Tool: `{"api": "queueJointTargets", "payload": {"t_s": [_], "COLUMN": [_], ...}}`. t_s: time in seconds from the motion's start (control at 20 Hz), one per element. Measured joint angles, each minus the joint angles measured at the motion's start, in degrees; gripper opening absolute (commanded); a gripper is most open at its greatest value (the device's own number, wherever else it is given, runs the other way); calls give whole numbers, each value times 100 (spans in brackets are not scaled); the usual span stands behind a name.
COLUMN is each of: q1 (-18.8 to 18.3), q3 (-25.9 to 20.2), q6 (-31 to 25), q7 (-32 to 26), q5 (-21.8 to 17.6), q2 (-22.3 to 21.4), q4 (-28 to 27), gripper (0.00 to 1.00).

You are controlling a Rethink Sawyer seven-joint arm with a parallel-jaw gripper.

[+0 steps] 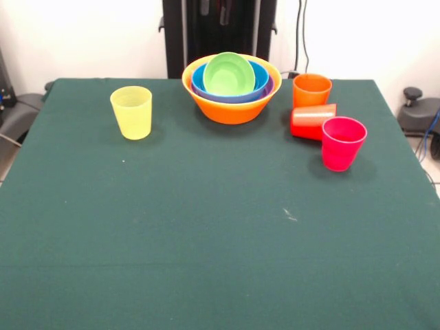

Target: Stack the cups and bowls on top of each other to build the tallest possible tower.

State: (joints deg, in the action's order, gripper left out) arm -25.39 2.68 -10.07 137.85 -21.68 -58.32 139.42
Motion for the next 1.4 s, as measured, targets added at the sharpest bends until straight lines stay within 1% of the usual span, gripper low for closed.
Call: {"api": "queueJointTargets", "payload": {"t_s": [0.25,0.45,0.65,0.9,1.25,1.4], "q1": [280,483,516,518,624,766], "q3": [96,132,130,136,242,360], "q6": [0,1,1,45,412,617], "q7": [0,0,0,0,0,0], "q5": [0,0,0,0,1,2], "q2": [79,251,490,653,1020,1244], "q4": [-113,-244,-400,-512,-753,-880], "gripper": [100,100,100,100,100,100]}}
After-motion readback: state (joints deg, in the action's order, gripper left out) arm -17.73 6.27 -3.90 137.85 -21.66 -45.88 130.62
